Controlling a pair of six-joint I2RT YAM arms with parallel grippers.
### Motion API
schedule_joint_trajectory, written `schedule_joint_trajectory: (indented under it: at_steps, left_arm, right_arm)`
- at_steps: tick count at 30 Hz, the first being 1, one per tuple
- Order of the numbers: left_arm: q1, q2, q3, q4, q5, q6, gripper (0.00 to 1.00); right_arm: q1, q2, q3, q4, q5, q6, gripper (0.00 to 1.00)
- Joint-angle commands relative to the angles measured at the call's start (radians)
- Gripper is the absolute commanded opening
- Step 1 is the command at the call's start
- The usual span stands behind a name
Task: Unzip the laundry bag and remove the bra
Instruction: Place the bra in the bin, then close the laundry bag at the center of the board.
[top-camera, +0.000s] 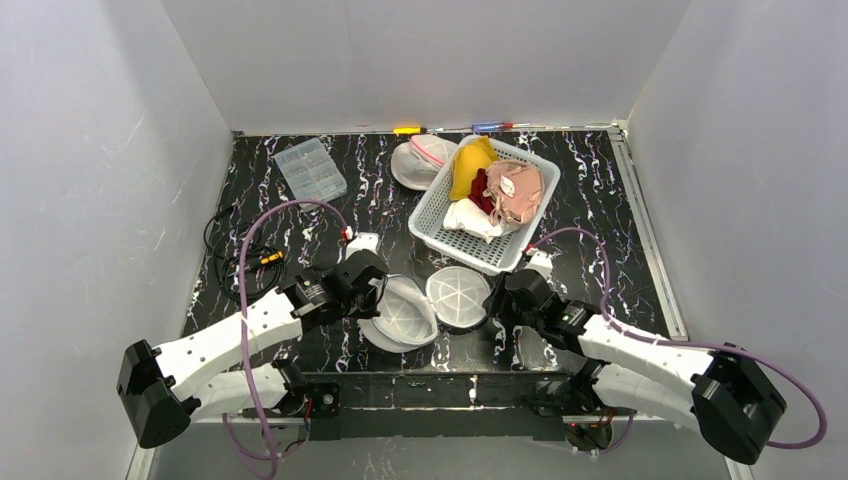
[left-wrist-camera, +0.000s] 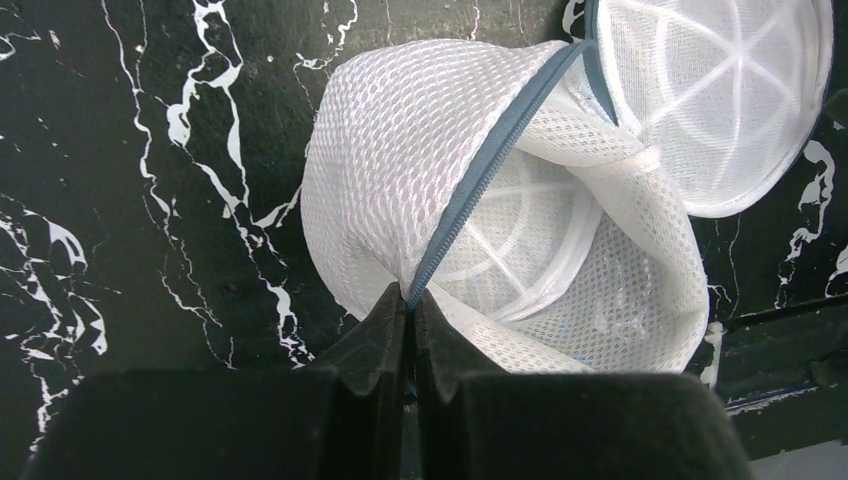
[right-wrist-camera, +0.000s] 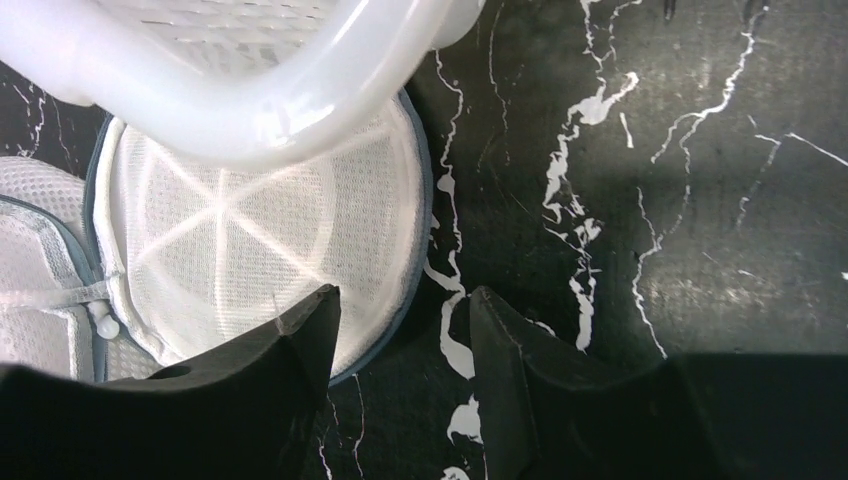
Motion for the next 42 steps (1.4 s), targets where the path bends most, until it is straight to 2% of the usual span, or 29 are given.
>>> schedule_joint_trajectory:
  at_steps: [1,6,10,15,18,22,29,35,42]
  left_arm:
    - [-0.002,-0.008,-0.018,0.013,0.012,-0.030,0.00]
    - [-0.002,-0.009,-0.028,0.028,0.024,-0.036,0.00]
    - [-0.002,-0.012,-0.030,0.030,0.029,-0.035,0.00]
    - [-0.002,-0.030,-0.037,0.030,0.028,-0.034,0.00]
    - [-0.002,-0.041,-0.038,0.029,0.028,-0.034,0.00]
    - [-0.002,-0.067,-0.039,0.021,0.025,-0.038,0.00]
    - [-0.001,-0.140,-0.049,0.011,-0.019,-0.051,0.00]
    - [-0.003,-0.155,-0.053,0.073,-0.031,-0.045,0.00]
    - [0.000,-0.034,0.022,0.130,-0.047,-0.011,0.00]
  right_arm:
    - [0.005,0.052,0.004,0.123,0.021,0.037,0.57]
    - [0.004,0.130,0.007,0.153,0.025,0.037,0.49]
    - [0.004,0.167,0.007,0.166,0.033,0.039,0.38]
    - [0.004,0.160,0.003,0.160,0.022,0.036,0.18]
    - [0.004,0.123,0.022,0.120,0.006,0.007,0.01]
    - [0.008,0.036,0.082,0.052,-0.054,-0.128,0.01]
    - [0.027,-0.069,0.364,-0.200,-0.082,-0.415,0.01]
    - [0.040,-0.029,0.588,-0.310,-0.033,-0.605,0.01]
    - [0.077,0.058,0.749,-0.328,0.100,-0.736,0.01]
